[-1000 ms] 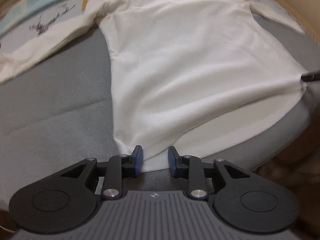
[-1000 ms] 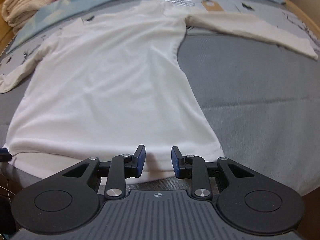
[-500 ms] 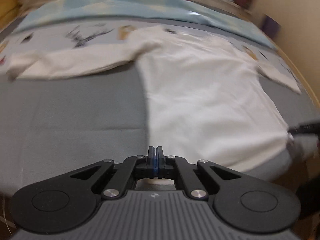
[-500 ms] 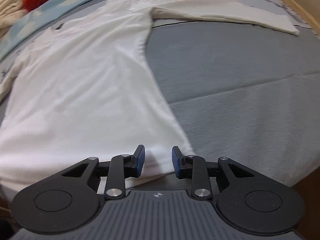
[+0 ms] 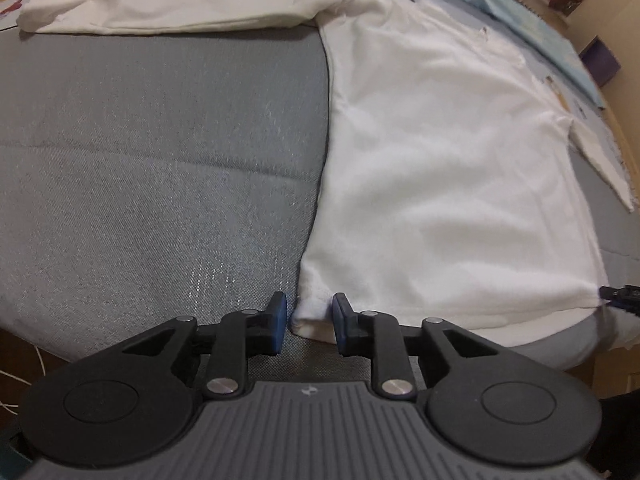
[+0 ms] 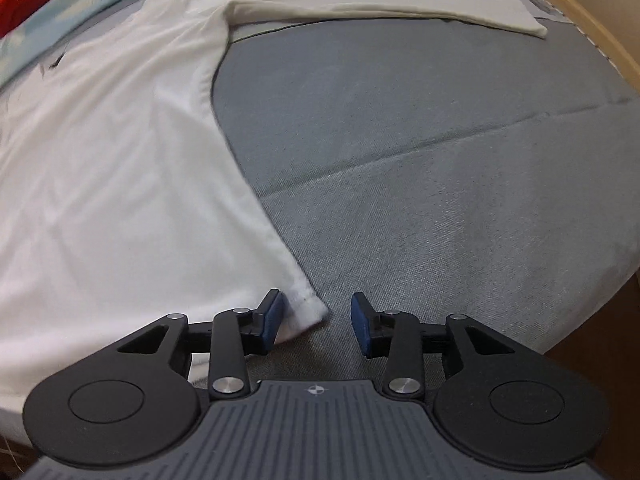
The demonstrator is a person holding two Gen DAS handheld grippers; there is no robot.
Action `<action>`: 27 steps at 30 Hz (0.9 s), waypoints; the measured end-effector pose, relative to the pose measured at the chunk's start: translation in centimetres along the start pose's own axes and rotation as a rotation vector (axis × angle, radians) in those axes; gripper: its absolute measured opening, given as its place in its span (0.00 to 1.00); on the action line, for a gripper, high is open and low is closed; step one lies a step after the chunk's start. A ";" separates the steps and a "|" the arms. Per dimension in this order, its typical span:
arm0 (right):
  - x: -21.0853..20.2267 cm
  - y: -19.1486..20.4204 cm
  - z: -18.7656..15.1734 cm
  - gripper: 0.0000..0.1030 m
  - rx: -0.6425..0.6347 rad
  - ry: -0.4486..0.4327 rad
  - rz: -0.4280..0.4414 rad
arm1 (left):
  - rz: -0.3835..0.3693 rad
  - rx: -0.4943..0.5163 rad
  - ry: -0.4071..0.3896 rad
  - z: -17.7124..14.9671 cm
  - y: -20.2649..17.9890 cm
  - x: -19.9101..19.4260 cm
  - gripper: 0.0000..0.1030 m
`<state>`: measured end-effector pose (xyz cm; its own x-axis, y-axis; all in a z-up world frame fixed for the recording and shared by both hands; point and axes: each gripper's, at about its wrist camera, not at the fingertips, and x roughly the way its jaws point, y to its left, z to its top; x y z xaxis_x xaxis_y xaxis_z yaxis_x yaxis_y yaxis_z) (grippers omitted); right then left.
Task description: Fold small clothes
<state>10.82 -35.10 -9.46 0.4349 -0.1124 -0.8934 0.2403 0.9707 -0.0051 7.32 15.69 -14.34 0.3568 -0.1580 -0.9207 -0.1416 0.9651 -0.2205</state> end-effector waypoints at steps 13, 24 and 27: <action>-1.6 -2.9 -1.1 0.06 0.046 0.063 0.051 | 0.005 0.128 -0.002 -1.5 -0.6 -1.7 0.06; -4.1 -2.9 -1.1 0.13 0.026 -0.090 -0.008 | -0.007 0.258 -0.095 -1.4 -3.1 -3.0 0.12; -5.1 -2.8 -0.7 0.16 0.020 -0.146 0.043 | -0.011 0.249 -0.117 -1.2 -3.8 -2.8 0.12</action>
<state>7.35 -37.11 -5.24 0.5666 -0.1019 -0.8177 0.2350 0.9711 0.0418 5.75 12.24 -11.30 0.4636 -0.1578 -0.8719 0.0895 0.9873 -0.1311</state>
